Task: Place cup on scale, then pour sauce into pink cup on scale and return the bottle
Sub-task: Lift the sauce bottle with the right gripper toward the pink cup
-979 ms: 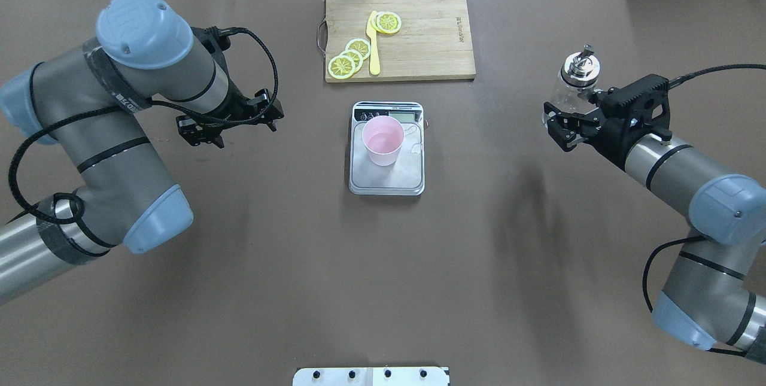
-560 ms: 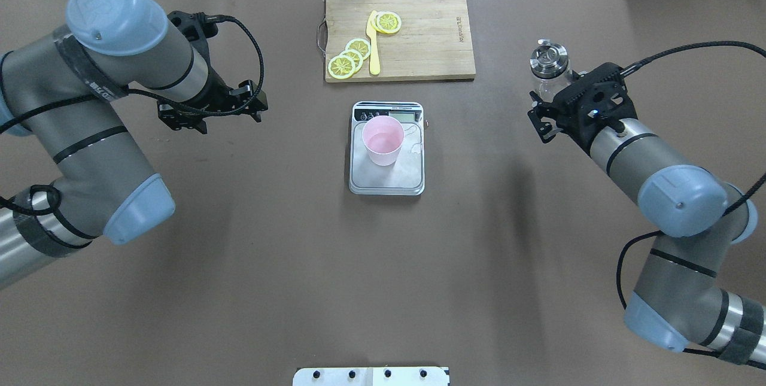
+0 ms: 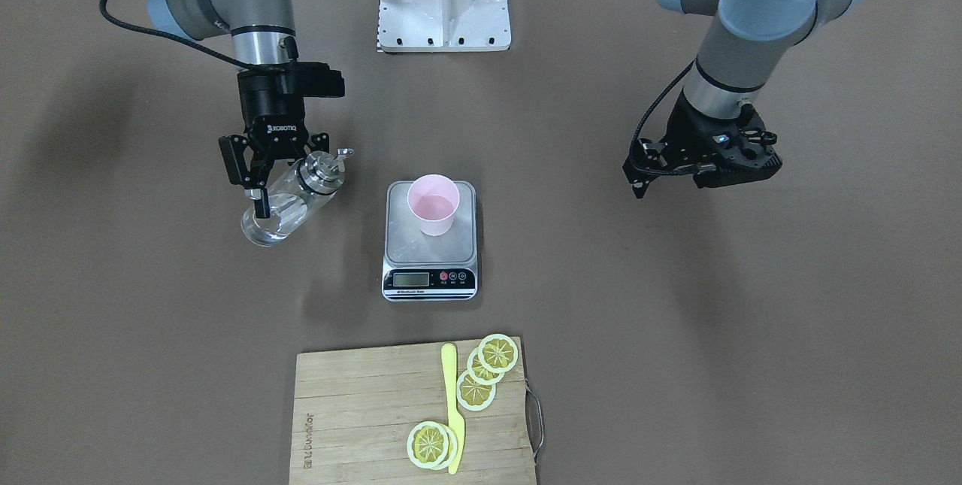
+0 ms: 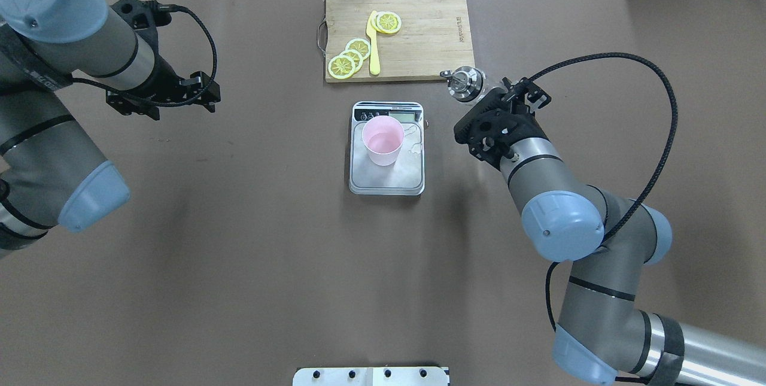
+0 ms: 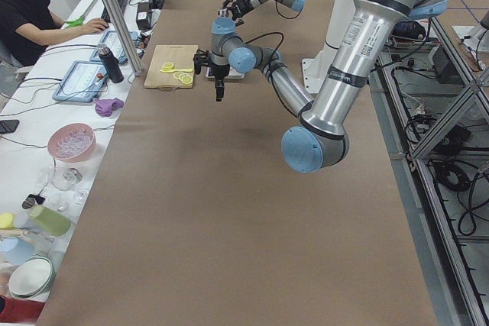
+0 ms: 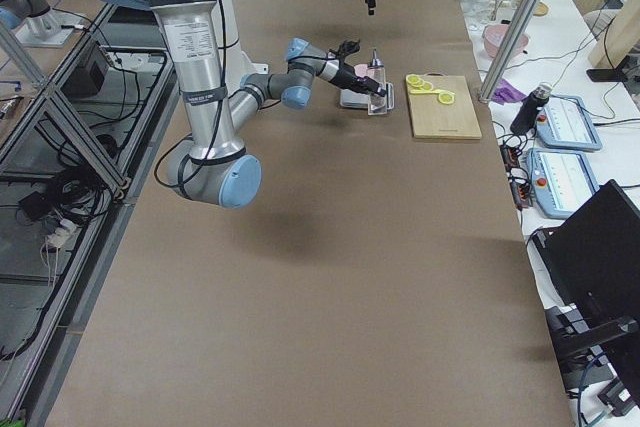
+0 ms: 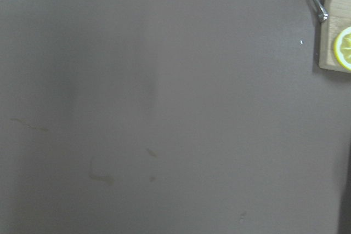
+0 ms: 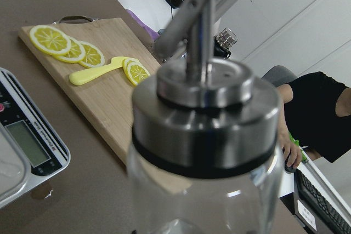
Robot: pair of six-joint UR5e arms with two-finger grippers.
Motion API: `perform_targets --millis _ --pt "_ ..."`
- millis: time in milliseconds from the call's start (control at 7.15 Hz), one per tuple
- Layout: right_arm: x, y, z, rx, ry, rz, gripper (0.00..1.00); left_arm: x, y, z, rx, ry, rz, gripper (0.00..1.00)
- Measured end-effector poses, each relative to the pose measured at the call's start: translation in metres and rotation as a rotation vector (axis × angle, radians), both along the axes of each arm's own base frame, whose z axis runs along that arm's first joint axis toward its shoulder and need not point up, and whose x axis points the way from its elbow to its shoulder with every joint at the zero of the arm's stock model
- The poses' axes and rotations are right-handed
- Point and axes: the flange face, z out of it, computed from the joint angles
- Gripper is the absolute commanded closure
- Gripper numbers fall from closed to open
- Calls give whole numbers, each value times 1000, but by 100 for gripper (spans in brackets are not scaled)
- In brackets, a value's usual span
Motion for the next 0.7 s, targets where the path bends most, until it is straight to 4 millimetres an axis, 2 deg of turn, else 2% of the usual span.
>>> perform_targets --millis 280,420,700 --pt "-11 10 -4 69 199 -1 100 -16 0 24 33 -39 43 2" --pt "-19 15 -5 80 273 -1 100 -20 0 29 38 -46 50 2" --pt "-37 23 -14 97 419 -5 100 -20 0 27 48 -45 54 2"
